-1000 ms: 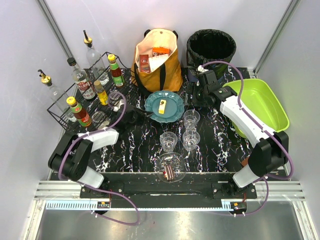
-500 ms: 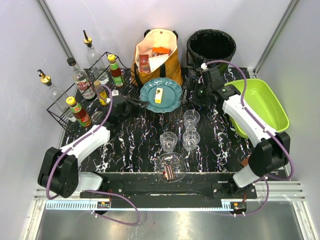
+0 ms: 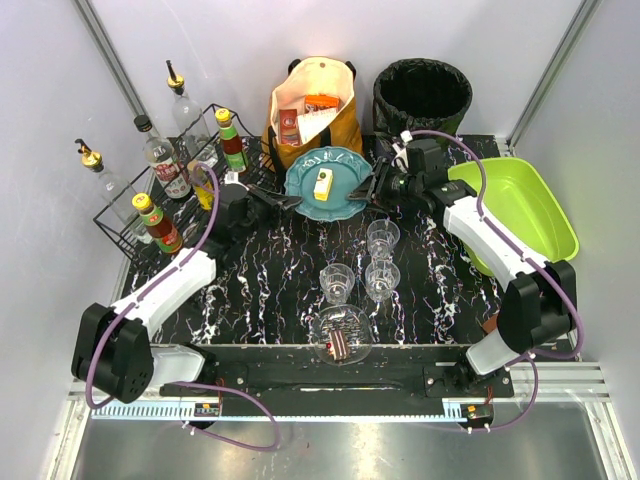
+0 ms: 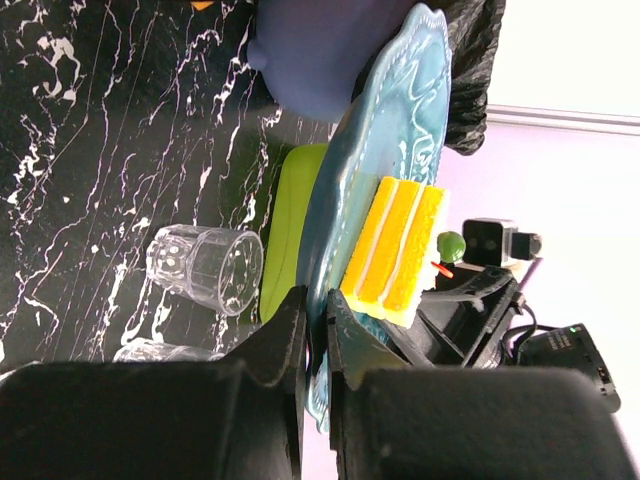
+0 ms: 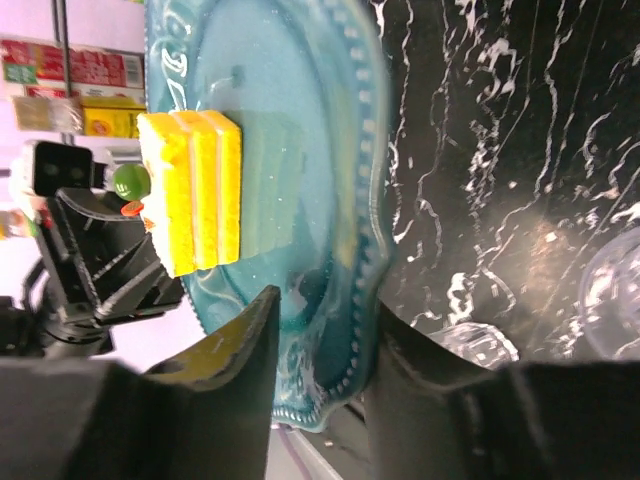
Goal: Clear the kitchen counter
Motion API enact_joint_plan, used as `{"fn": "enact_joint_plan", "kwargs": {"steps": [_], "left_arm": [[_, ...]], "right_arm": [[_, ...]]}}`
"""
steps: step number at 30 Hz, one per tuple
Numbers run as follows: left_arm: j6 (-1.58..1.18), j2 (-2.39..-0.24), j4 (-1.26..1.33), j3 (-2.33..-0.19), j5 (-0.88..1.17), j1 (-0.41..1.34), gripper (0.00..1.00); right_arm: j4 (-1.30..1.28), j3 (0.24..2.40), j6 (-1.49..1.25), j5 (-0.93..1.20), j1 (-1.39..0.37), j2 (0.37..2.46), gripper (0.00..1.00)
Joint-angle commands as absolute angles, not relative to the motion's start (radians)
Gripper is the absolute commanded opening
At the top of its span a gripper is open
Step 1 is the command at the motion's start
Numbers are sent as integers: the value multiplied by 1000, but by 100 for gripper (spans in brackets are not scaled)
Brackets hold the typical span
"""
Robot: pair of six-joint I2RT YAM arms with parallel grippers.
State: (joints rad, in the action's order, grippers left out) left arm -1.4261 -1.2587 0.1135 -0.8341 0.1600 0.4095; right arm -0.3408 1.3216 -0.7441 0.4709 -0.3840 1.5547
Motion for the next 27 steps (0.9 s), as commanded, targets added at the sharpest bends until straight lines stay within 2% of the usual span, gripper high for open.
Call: {"fn": "enact_joint_plan", "kwargs": {"steps": [1, 3, 5, 7, 8, 11, 13, 15, 17, 19, 27], "left_arm": [[-1470, -1183, 314, -953, 227, 407, 0], [-1463, -1180, 310, -960, 230, 407, 0], [-1462, -1181, 305, -966, 236, 407, 0], [-1456, -1180, 290, -974, 242, 407, 0], [-1450, -1180, 284, -983, 247, 407, 4], [-1419, -1172, 255, -1003, 247, 407, 35], [-1370, -1166, 227, -1028, 239, 405, 59], [-1320, -1163, 189, -1057, 230, 405, 75], [-1278, -1157, 152, -1078, 224, 405, 83], [-1226, -1151, 100, -1098, 213, 405, 97], [-1062, -1086, -80, -1132, 178, 400, 99]], "right_arm": [[-178, 1290, -860, 557, -382, 1508, 31], [-155, 1281, -883, 554, -382, 1502, 14], [-129, 1278, -909, 558, -380, 1499, 3], [-109, 1276, -934, 557, -377, 1497, 0], [-103, 1282, -948, 558, -376, 1499, 0], [-98, 1307, -992, 561, -364, 1499, 0], [-89, 1327, -1032, 571, -353, 1502, 0], [-77, 1345, -1069, 580, -341, 1503, 0], [-71, 1370, -1110, 589, -327, 1505, 0], [-51, 1391, -1138, 597, -315, 1505, 0], [-127, 1523, -1184, 572, -244, 1532, 0]]}}
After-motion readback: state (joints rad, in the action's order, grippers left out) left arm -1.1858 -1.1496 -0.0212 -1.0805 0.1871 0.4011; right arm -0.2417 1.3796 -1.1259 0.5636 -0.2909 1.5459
